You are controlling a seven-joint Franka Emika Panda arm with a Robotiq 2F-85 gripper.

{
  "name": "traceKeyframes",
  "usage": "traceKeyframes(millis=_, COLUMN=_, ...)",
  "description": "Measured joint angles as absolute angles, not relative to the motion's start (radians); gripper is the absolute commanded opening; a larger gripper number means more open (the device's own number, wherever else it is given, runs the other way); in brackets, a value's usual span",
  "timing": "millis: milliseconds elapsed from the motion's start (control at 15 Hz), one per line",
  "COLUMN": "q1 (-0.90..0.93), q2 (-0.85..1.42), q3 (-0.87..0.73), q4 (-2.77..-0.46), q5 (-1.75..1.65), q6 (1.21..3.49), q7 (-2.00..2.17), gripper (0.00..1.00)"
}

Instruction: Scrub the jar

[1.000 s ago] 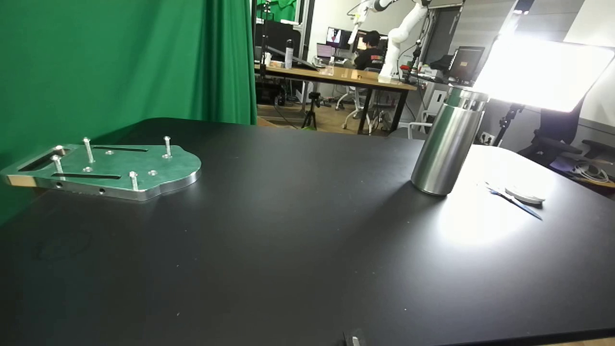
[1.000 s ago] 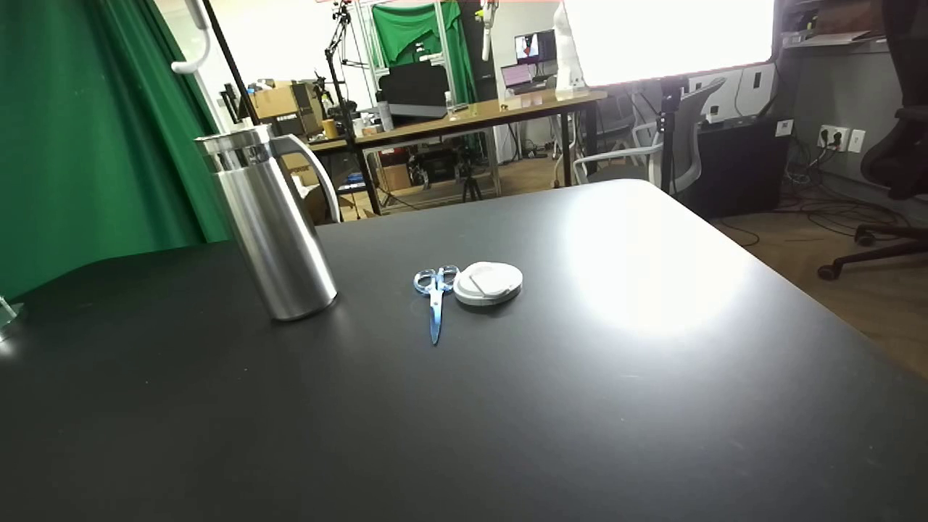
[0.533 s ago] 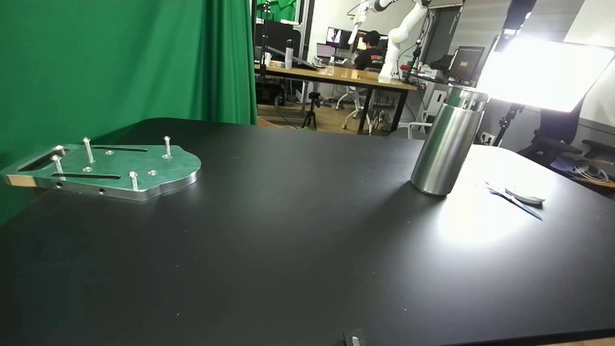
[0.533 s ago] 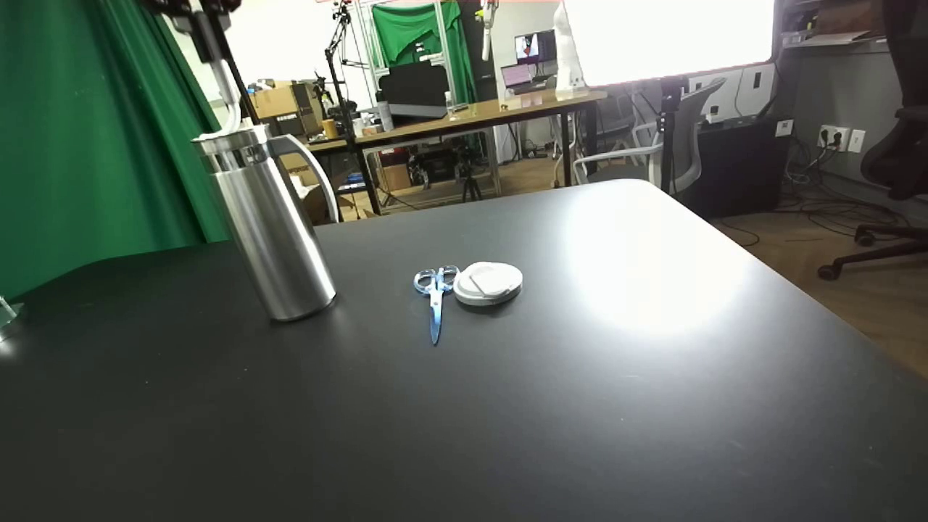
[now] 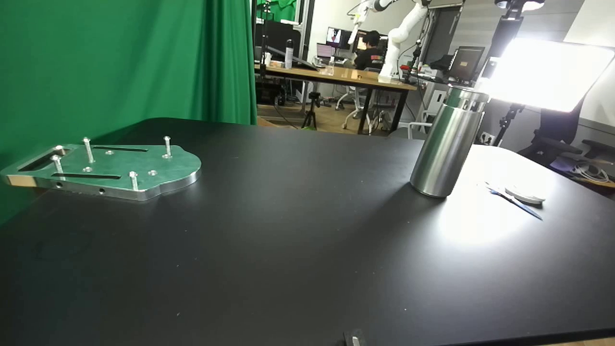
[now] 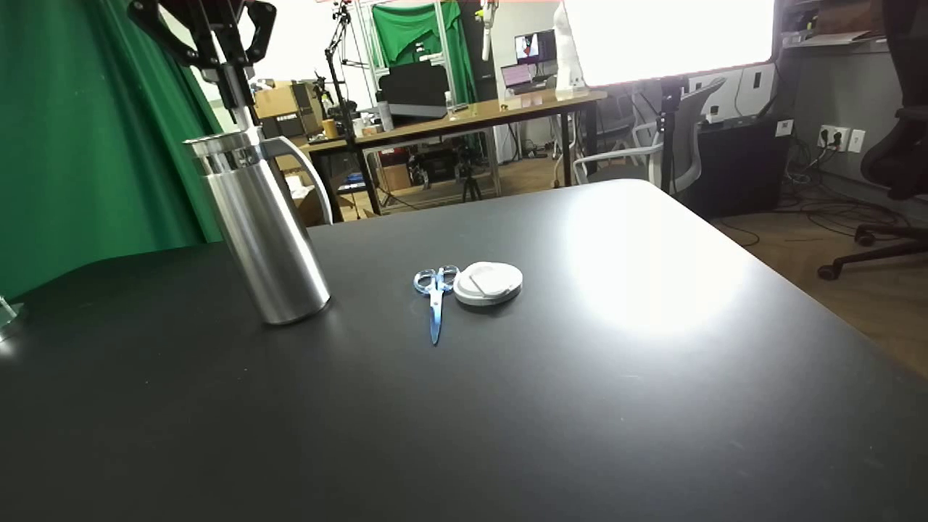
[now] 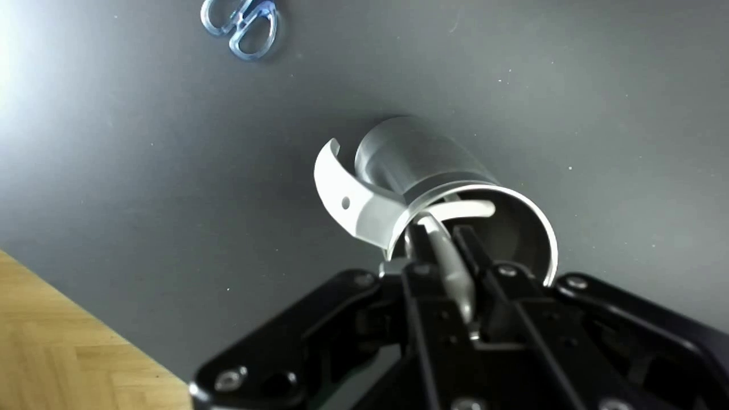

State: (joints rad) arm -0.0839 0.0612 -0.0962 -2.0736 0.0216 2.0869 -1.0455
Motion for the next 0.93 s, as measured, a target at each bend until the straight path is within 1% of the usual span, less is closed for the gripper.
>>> traceKeyframes(millis=67, q1=-0.084, q2=0.061, q3=-0.096, q4=-2.073, q5=0.022, q6=2.086, q7=-1.045, gripper=0.40)
traceKeyframes(millis=400, q1=-0.084, q2=0.073, q3=-0.088, q4=-2.074, q5=0.015, q6=2.079, q7=-1.045, gripper=0.73)
traceKeyframes(millis=467, q1=-0.083, q2=0.074, q3=-0.085, q4=-2.074, q5=0.012, q6=2.076, q7=-1.045, gripper=0.56)
traceKeyframes(millis=667, q1=-0.082, q2=0.076, q3=-0.075, q4=-2.079, q5=0.001, q6=2.060, q7=-1.040, gripper=0.73)
traceKeyframes(millis=933, q1=-0.082, q2=0.076, q3=-0.074, q4=-2.081, q5=0.000, q6=2.060, q7=-1.040, gripper=0.73)
